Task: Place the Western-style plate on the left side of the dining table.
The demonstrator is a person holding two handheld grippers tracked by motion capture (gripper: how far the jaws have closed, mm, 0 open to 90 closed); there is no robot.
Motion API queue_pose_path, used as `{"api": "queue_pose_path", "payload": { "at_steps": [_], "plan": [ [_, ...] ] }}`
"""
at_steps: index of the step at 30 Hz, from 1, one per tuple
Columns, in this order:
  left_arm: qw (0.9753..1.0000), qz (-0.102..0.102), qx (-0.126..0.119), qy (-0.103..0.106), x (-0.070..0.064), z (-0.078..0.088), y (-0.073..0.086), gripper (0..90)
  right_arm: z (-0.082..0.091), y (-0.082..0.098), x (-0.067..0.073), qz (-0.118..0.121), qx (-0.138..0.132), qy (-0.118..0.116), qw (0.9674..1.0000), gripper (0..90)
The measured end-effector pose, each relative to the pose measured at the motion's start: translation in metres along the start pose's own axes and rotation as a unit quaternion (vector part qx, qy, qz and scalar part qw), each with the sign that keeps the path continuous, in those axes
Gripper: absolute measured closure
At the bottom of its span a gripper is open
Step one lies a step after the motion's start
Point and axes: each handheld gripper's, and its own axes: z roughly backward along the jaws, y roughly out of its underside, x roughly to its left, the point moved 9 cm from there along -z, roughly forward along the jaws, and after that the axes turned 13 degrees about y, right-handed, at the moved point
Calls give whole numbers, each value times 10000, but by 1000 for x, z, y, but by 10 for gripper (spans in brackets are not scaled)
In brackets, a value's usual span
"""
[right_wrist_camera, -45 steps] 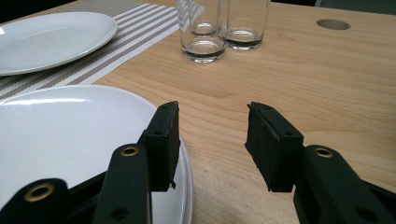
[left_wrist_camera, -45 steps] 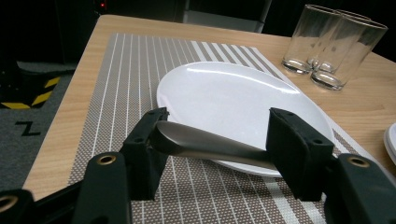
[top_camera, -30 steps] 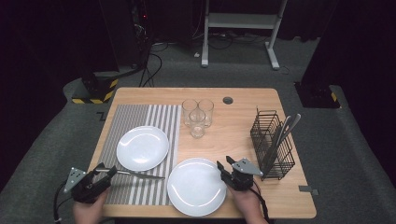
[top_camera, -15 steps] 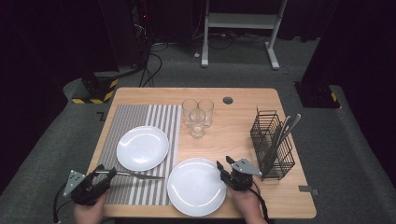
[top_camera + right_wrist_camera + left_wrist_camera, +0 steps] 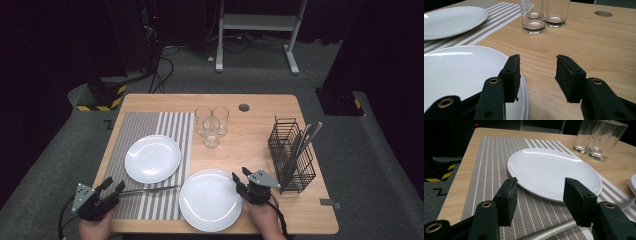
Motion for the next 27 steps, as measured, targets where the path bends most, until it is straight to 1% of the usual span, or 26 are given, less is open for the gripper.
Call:
{"api": "queue_pose_path", "payload": {
  "at_steps": [3, 5, 6, 7, 8, 10, 11, 12, 13, 14, 16, 17, 18, 20, 21, 22, 24, 26, 27],
  "plan": [
    [10000, -34, 33, -19, -1, -1, 2, 455, 0, 0, 0, 14, -6, 4, 10000, 544],
    [10000, 5, -42, -52, 0, -1, -1, 466, 0, 0, -1, 0, -13, 11, 10000, 544],
    [9999, 40, -92, -77, 1, -1, -2, 477, 1, -1, -1, 0, -17, 14, 10000, 544],
    [9999, 2, -63, -94, 3, 0, -3, 498, 1, 0, -1, -1, -16, 16, 10000, 544],
    [9999, 22, -65, -124, 6, 0, -4, 517, 1, 0, -1, 0, -13, 15, 10000, 544],
    [9995, -78, 222, -199, 13, 5, -1, 553, 0, 0, -1, 1, -13, 11, 10000, 544],
    [9992, -101, 293, -248, 16, 7, -1, 574, 1, 0, -1, 5, -20, 10, 10000, 544],
    [9991, -87, 293, -290, 18, 7, -1, 589, 1, -1, -1, 11, -23, 8, 10000, 544],
    [9986, -103, 377, -343, 21, 9, 0, 604, 1, -1, -1, 13, -26, 8, 10000, 544],
    [9970, -175, 599, -450, 28, 12, 3, 612, 1, -1, -1, 12, -26, 8, 10000, 544],
    [9937, -281, 907, -596, 36, 16, 8, 644, 1, -1, -1, 12, -26, 7, 10000, 544],
    [9867, -546, 1358, -702, 44, 23, 12, 660, 0, -1, -1, 19, -24, 3, 10000, 544],
    [9845, -578, 1491, -719, 46, 24, 14, 677, 1, -1, 0, 25, -24, -2, 10000, 545],
    [9833, -625, 1552, -721, 46, 25, 15, 694, 1, -1, 0, 30, -38, -4, 10000, 545],
    [9833, -625, 1552, -712, 45, 25, 16, 700, 1, -1, 0, 30, -37, -4, 10000, 544],
    [9831, -614, 1564, -731, 44, 24, 17, 701, 1, -1, -1, 25, -36, -6, 10000, 544],
    [9818, -593, 1620, -794, 45, 25, 19, 702, 1, -1, -1, 14, -29, -5, 10000, 544],
    [9805, -612, 1678, -824, 45, 27, 20, 705, 1, -1, -1, 14, -30, -8, 10000, 544],
    [9802, -605, 1685, -841, 45, 28, 20, 709, 1, -1, -1, 16, -37, -9, 10000, 544]
  ]
}}
